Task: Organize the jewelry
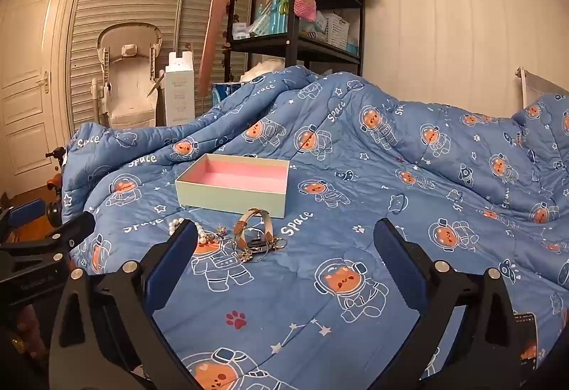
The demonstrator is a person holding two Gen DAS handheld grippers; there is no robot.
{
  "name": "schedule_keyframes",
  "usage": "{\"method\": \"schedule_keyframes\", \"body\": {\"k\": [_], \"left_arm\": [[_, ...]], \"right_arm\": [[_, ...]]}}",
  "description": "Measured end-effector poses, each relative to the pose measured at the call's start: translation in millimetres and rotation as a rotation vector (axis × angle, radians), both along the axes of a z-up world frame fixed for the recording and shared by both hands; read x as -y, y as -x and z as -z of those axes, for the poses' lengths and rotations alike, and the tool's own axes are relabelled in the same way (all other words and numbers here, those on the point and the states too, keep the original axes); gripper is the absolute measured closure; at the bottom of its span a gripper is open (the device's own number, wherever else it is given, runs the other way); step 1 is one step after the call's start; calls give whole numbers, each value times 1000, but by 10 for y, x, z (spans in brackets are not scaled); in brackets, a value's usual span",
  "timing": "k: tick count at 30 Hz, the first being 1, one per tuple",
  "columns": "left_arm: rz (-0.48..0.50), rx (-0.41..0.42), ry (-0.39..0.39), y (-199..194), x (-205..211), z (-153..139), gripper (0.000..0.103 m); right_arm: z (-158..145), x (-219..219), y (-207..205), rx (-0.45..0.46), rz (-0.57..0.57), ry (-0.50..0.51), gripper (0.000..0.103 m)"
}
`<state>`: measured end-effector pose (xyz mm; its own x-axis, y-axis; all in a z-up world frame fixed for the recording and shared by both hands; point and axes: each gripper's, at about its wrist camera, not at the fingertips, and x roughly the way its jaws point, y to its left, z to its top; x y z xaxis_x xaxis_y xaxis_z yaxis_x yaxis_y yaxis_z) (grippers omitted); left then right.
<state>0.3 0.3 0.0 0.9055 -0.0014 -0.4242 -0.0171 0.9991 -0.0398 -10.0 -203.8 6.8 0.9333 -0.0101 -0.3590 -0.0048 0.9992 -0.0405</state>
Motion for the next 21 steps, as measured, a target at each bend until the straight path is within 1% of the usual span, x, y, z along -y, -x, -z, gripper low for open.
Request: {"method": "schedule_keyframes", "body": {"k": [8, 9, 13, 15, 21], "left_arm": [[5, 10, -7, 60, 25, -17, 7], [-1, -8, 2, -3, -3, -2, 7], [-3, -6, 3, 2, -11, -4, 7], [-3, -11, 1, -13, -18, 76, 7], [-2, -13, 0, -19, -49, 143, 7]], "right_arm": [[1, 9, -5, 2, 8, 0, 5], [-6, -3, 15, 6, 5, 3, 5], [-4, 14, 23, 6, 4, 2, 5], [-33, 20, 18, 7, 5, 3, 5], [-4, -3, 1, 6, 7, 4, 5]]}}
